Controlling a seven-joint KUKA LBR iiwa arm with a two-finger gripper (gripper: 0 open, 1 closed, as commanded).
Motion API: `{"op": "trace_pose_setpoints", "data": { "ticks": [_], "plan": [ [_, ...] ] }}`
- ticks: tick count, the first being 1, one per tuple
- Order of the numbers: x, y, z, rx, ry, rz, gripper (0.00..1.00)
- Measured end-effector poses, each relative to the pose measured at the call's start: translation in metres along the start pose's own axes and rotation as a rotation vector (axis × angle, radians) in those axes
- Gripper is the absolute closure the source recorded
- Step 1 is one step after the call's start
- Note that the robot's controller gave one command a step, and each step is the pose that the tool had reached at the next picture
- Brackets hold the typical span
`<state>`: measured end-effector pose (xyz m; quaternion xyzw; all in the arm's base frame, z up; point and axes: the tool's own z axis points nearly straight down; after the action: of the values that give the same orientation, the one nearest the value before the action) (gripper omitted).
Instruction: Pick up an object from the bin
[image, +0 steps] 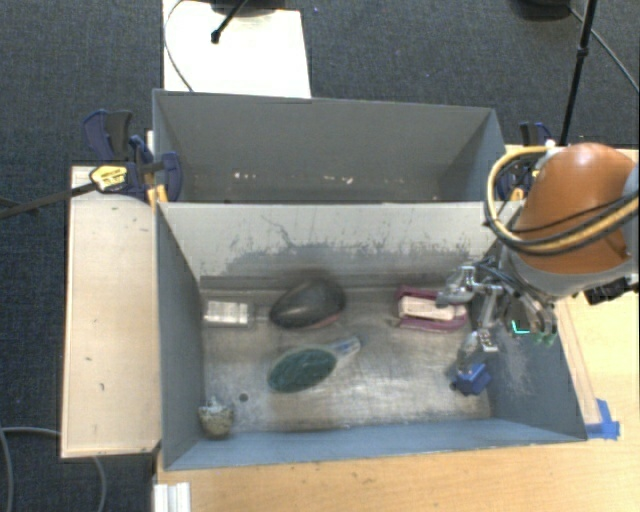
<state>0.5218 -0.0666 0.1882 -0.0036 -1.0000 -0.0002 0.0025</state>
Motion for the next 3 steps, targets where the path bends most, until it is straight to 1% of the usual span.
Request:
{"op": "trace_pose_setpoints", "data": {
  "ticks": [1,2,3],
  "plan": [
    [-0.069,-0.022,0.076,0.0,-0.007,0.046,0.0],
    [-0.066,-0.041,0.116,-0.001,-0.012,0.17,0.0],
    [-0.067,-0.041,0.114,0.001,-0.017,0.165,1.0]
  ]
}}
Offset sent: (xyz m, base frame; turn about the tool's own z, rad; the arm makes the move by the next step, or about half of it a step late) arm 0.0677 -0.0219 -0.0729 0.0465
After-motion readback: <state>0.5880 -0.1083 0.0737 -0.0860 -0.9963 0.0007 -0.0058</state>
